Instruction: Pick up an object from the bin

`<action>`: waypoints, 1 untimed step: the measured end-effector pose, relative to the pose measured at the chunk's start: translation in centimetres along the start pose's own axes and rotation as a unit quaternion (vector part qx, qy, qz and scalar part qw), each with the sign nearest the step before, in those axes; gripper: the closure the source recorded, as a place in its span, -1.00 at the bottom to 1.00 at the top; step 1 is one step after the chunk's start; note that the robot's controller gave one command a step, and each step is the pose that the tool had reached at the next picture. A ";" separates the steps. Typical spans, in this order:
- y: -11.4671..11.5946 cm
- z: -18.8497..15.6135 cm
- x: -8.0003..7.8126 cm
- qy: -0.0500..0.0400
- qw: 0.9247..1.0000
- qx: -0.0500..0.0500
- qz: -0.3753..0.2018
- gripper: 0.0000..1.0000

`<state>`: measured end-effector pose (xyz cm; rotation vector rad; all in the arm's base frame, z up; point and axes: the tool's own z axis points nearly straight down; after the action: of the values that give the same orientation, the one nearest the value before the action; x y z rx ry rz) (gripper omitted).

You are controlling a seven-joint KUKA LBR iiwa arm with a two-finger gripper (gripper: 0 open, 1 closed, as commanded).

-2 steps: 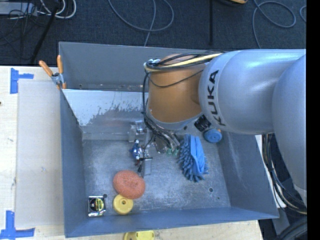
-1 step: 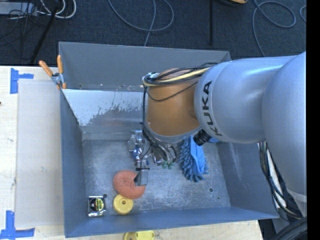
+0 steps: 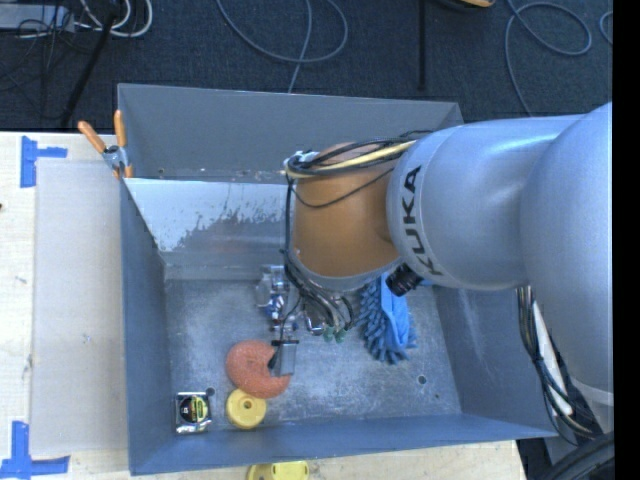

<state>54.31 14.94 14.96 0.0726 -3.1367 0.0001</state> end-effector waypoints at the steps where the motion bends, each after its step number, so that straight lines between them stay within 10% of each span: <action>1: -0.8 1.4 0.6 -0.001 0.998 0.000 -0.057 -1.00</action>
Offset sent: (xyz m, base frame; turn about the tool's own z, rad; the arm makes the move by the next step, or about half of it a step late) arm 0.0210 -0.0166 -0.0796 -0.0881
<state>53.69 14.11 13.57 0.2509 -3.1297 0.0006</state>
